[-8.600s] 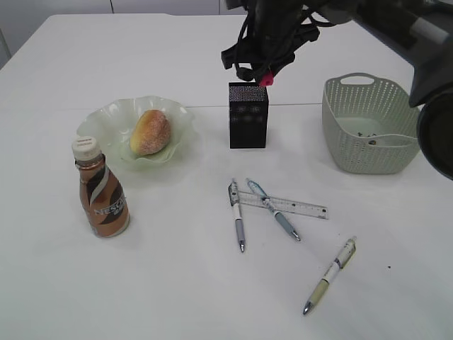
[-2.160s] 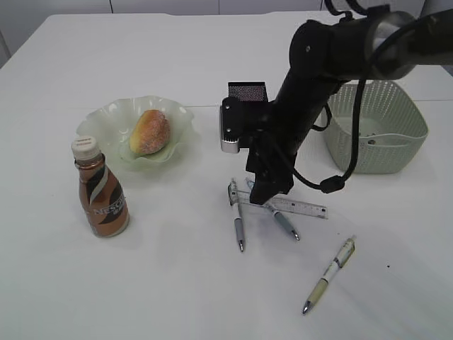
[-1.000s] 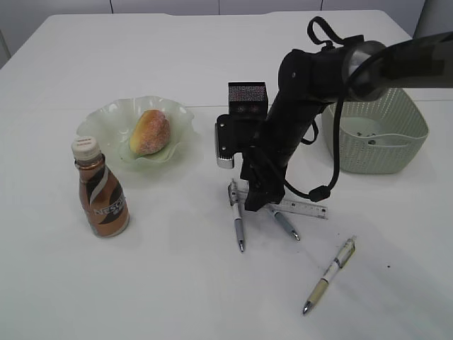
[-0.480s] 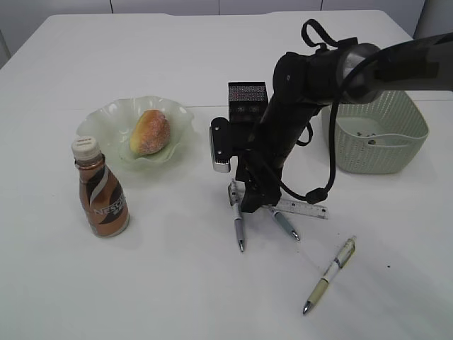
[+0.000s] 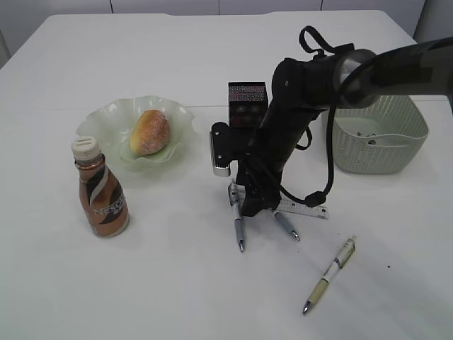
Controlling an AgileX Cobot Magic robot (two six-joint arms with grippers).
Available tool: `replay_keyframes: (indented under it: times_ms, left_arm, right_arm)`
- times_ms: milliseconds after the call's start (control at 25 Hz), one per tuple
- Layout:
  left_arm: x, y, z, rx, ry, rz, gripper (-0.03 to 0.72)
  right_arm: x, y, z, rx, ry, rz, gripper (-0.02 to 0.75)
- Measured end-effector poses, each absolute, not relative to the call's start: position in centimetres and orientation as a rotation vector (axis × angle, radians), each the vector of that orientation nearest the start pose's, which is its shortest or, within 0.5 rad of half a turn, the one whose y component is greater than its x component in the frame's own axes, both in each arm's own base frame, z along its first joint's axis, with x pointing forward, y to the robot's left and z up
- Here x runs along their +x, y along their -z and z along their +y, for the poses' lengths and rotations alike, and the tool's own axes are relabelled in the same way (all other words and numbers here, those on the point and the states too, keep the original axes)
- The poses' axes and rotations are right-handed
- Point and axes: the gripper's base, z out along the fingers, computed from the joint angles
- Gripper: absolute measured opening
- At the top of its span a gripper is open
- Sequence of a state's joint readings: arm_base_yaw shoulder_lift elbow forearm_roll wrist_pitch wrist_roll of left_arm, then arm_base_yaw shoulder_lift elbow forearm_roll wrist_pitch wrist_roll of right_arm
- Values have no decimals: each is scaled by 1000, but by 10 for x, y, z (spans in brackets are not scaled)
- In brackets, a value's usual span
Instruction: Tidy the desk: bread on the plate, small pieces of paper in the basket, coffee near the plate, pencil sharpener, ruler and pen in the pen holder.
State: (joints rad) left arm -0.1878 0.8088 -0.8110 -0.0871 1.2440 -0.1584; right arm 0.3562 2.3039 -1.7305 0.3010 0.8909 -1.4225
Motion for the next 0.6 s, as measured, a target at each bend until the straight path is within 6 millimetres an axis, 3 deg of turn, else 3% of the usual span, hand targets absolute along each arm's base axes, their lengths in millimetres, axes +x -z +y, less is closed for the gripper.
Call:
replay_keyframes:
  times_ms: [600]
  left_arm:
    - [114,-315,-29,26,219,2738,308]
  right_arm:
    - [433,-118,182,-2070,-153,1972,553]
